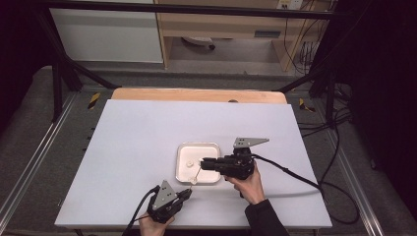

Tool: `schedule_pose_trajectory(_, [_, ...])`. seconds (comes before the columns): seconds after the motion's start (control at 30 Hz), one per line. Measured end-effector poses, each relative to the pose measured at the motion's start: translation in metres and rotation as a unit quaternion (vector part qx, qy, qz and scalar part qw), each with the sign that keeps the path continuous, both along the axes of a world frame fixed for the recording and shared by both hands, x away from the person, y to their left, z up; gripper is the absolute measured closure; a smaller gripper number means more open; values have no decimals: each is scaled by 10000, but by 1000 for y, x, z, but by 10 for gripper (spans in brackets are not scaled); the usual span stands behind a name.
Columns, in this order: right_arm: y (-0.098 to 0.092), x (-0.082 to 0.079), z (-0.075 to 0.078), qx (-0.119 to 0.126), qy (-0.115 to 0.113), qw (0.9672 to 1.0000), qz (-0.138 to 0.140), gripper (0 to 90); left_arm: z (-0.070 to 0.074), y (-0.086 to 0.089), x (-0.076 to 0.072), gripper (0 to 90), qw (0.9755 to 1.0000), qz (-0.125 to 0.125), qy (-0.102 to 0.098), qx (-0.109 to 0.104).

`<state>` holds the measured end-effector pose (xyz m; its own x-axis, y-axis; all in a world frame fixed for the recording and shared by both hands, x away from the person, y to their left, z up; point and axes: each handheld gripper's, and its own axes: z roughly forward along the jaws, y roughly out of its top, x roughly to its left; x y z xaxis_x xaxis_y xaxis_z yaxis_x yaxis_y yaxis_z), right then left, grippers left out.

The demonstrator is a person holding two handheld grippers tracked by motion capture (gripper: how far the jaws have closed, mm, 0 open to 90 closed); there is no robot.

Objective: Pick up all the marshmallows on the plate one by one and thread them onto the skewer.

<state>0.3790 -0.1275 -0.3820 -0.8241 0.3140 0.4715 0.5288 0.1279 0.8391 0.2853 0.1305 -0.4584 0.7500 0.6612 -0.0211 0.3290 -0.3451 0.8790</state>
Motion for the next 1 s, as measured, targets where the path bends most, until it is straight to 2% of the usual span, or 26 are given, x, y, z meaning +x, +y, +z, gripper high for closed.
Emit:
schedule_pose_trajectory(0.47, [6,-6,-11,-190,-209,9996,-57,788,-3,-1,1,890,9999,84,80,46])
schedule_pose_trajectory(0.6, [9,-7,-15,-255,-233,9994,-47,785,-3,-1,1,889,9999,95,65,-26])
schedule_pose_trajectory(0.63, [11,-8,-18,-294,-163,9994,19,783,-2,0,0,890,9999,88,38,-67])
schedule_pose_trajectory(0.67, [11,-8,-18,-294,-163,9994,19,783,-1,1,0,890,9998,52,-16,-202])
schedule_pose_trajectory(0.7, [13,-8,-22,-388,-109,9991,97,780,1,1,-1,889,9997,67,-69,-240])
schedule_pose_trajectory(0.73, [18,-10,-31,-436,-46,9989,169,775,2,1,-1,889,9997,81,-112,-184])
schedule_pose_trajectory(0.77, [19,-10,-32,-400,-62,9990,165,772,2,0,0,889,9999,106,-107,-79])
schedule_pose_trajectory(0.87, [20,-9,-33,-337,20,9993,165,765,1,2,-1,888,9997,138,-98,-170])
schedule_pose_trajectory(1.0, [20,-10,-33,-306,86,9993,174,751,1,2,0,888,9998,133,-78,-161])
